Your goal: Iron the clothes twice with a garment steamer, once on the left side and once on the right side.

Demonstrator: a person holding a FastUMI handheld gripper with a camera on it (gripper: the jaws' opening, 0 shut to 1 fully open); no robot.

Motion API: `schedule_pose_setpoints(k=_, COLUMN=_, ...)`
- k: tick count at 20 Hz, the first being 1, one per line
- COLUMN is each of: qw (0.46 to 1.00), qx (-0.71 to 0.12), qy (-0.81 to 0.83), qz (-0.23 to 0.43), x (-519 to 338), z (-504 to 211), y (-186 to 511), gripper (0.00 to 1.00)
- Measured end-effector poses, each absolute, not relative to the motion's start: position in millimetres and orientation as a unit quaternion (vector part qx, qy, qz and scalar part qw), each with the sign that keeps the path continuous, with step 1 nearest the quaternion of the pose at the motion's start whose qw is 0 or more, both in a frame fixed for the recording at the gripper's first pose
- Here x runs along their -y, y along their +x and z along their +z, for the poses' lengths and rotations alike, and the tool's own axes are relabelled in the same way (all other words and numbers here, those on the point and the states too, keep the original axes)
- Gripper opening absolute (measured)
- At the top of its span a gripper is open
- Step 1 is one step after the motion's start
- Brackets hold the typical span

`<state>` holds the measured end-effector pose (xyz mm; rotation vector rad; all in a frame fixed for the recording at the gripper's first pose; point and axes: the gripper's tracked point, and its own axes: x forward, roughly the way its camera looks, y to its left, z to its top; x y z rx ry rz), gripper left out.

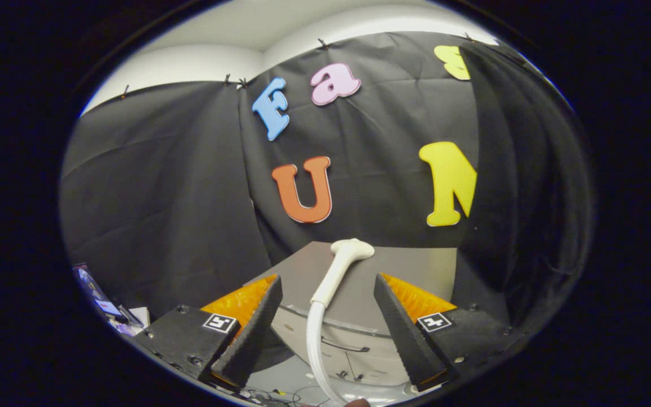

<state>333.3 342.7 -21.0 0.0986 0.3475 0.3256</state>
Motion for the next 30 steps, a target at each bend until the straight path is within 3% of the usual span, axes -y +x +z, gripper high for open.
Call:
schedule_pose_setpoints(k=17, qw=0.921, qx=-0.381, qy=0.030, qz=0.079, x=-386, z=-140, y=489, gripper=0.98)
schedule_pose_setpoints(k=25, qw=0.911, qx=-0.407, qy=0.007, qz=0.068, x=-394, z=-149, y=499, gripper=0.76)
schedule_pose_setpoints(k=30, qw=0.911, qx=-0.405, qy=0.030, qz=0.067, x=-401, z=-149, y=497, gripper=0.46)
